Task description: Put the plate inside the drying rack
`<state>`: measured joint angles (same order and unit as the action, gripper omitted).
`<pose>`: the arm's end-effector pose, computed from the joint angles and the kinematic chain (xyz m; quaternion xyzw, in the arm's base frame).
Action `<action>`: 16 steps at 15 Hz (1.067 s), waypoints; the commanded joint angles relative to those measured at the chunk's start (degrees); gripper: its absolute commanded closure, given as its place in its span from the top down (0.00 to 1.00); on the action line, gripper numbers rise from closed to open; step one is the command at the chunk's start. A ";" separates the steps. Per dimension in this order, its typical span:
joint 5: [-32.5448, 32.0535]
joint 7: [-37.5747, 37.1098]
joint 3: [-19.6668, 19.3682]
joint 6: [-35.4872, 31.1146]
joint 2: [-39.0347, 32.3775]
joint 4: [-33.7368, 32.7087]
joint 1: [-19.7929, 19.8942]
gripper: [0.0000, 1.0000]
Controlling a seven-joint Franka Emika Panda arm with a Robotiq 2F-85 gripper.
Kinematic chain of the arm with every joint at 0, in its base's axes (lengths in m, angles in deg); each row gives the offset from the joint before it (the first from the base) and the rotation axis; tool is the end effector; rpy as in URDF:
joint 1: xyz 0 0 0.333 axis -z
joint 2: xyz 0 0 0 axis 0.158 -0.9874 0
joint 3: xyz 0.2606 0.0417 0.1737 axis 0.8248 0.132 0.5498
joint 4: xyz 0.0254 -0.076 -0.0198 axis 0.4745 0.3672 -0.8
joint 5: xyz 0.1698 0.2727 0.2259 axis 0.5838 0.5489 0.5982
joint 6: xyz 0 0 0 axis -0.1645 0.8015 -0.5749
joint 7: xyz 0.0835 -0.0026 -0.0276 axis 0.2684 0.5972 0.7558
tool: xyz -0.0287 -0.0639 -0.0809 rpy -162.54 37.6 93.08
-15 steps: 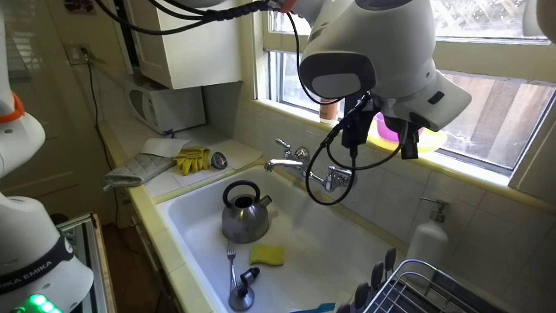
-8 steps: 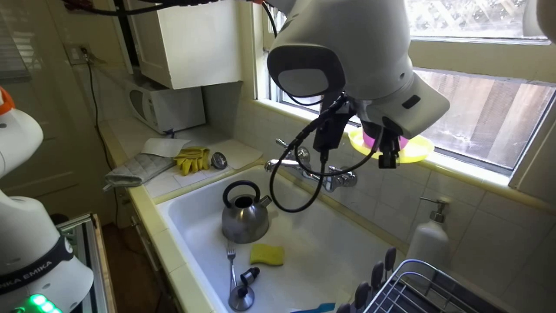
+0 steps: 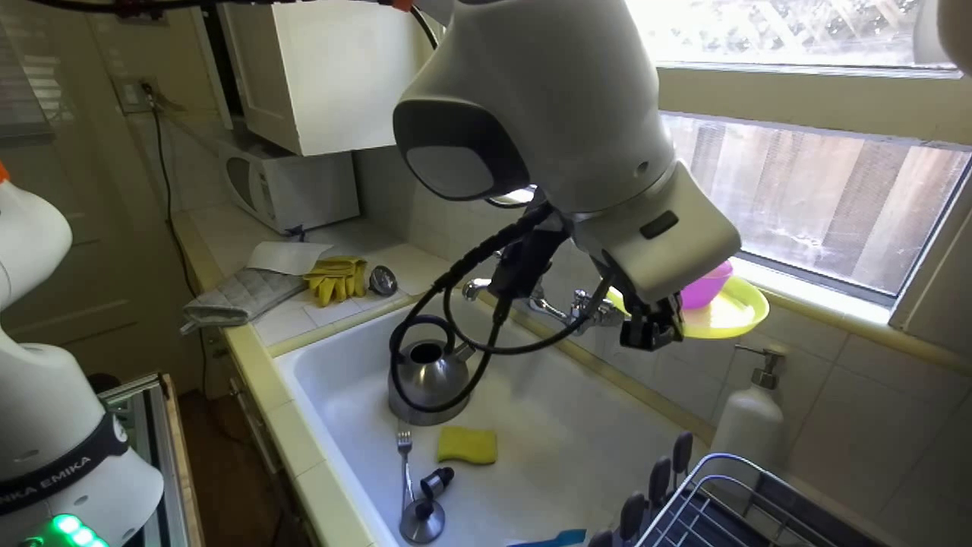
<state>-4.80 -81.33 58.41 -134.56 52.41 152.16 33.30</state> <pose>0.4355 -0.3817 0.4068 -0.7682 0.5613 -0.2801 0.1281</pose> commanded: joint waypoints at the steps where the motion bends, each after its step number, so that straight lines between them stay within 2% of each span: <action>1: -1.72 -4.23 -2.84 -3.91 2.55 5.16 -0.94 0.02; 16: -1.85 -14.77 -9.78 -10.01 -6.00 6.26 1.35 0.02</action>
<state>-6.27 -92.90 49.52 -143.02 48.32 158.55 34.60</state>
